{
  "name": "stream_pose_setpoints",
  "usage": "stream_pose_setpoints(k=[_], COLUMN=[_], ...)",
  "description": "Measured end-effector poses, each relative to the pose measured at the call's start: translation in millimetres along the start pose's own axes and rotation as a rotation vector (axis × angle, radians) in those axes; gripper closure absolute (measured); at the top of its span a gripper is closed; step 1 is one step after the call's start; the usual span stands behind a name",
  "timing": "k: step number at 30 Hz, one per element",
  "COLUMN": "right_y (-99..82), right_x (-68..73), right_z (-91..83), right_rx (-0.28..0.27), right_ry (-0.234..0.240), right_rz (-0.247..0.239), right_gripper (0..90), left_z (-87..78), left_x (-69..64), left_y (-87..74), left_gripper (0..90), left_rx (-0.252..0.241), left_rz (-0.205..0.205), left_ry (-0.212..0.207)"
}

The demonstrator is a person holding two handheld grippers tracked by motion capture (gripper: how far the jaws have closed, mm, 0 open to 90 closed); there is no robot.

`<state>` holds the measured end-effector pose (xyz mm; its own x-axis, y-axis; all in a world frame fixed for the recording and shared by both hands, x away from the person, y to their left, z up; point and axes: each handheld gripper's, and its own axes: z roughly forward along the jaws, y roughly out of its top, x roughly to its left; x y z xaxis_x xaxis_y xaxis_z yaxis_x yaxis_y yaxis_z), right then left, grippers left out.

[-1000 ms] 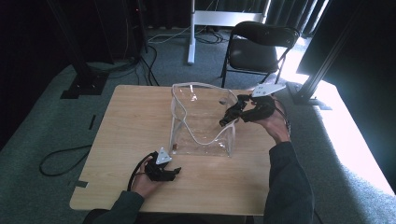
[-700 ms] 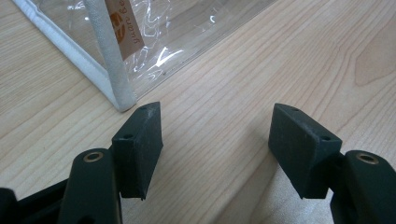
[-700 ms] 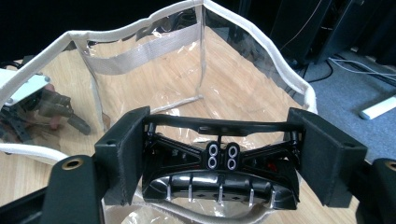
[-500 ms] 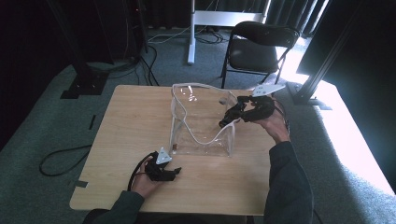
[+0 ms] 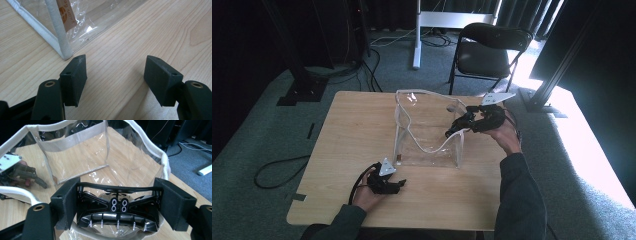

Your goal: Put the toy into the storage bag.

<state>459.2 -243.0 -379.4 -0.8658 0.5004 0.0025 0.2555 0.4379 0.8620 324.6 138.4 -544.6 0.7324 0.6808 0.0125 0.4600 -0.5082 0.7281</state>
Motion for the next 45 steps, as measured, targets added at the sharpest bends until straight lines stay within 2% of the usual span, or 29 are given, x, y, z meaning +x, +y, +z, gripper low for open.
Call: stream_pose_setpoints(k=[14, 22, 28, 37, 41, 45], right_y=[1.2, -0.8, -0.8, 1.4, -1.4, -9.7], right_x=[-1.6, -0.8, 2.1, 6.1, 10.9, 18.6], right_z=[3.4, 3.0, 5.7, -0.5, -8.7, -21.0], right_rx=[0.05, 0.052, 0.08, 0.061, 0.033, -0.022], right_ry=[0.002, -0.007, -0.055, -0.09, -0.133, -0.188], right_rz=[0.006, 0.001, -0.012, -0.029, -0.017, -0.007], right_gripper=[24.2, 23.9, 22.7, 23.4, 23.0, 23.1], left_z=[-0.1, -0.1, -0.1, 0.0, 0.1, 0.0], left_x=[-0.3, -0.4, -0.4, -0.7, -0.8, -0.9], left_y=[-0.1, -0.2, -0.2, -0.1, -0.1, 0.0], left_gripper=[34.9, 34.9, 34.9, 33.3, 33.3, 33.1], left_rx=[0.0, 0.0, 0.0, 0.003, 0.002, 0.004], left_rz=[0.001, 0.001, 0.001, 0.004, 0.002, 0.003], left_ry=[0.0, 0.0, 0.0, -0.002, -0.001, -0.002])
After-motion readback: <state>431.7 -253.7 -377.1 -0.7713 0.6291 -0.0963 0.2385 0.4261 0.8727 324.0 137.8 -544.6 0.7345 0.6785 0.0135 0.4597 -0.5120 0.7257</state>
